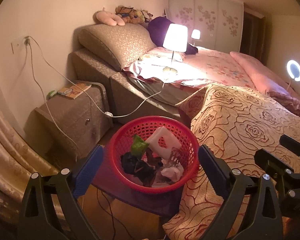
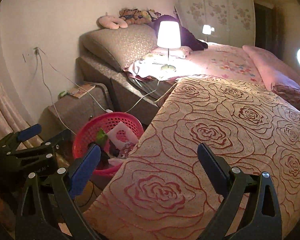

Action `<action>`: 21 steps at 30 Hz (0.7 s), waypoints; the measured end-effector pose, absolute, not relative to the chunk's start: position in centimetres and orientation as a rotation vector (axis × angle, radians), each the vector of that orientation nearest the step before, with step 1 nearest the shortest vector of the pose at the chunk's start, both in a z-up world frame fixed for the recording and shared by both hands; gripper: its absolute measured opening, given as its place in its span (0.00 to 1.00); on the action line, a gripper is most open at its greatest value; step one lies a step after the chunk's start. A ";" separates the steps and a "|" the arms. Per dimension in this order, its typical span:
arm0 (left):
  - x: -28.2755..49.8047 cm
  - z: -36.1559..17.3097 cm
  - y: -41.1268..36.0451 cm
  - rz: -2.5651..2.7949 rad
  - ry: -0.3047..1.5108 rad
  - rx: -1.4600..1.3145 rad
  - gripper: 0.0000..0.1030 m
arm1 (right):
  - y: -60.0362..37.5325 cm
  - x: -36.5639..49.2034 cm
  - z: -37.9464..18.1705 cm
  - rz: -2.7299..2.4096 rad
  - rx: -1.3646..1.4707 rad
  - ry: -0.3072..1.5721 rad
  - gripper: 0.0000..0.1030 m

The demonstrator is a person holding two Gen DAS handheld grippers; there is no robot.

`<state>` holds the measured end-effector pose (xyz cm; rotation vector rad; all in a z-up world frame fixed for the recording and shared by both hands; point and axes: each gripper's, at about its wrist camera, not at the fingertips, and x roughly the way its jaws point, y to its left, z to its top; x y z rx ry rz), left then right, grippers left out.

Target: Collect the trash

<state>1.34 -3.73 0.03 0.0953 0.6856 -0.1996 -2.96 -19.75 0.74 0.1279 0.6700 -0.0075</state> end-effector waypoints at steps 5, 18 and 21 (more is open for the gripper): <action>1.0 0.5 -3.4 -0.199 0.679 0.083 0.89 | -19.3 -3.1 1.0 0.000 0.121 0.660 0.92; 0.2 1.1 -3.0 -0.183 0.664 0.101 0.89 | -18.4 -3.5 1.2 0.010 0.103 0.642 0.92; 0.0 1.2 -3.1 -0.174 0.659 0.110 0.90 | -18.4 -3.6 1.3 0.010 0.105 0.640 0.92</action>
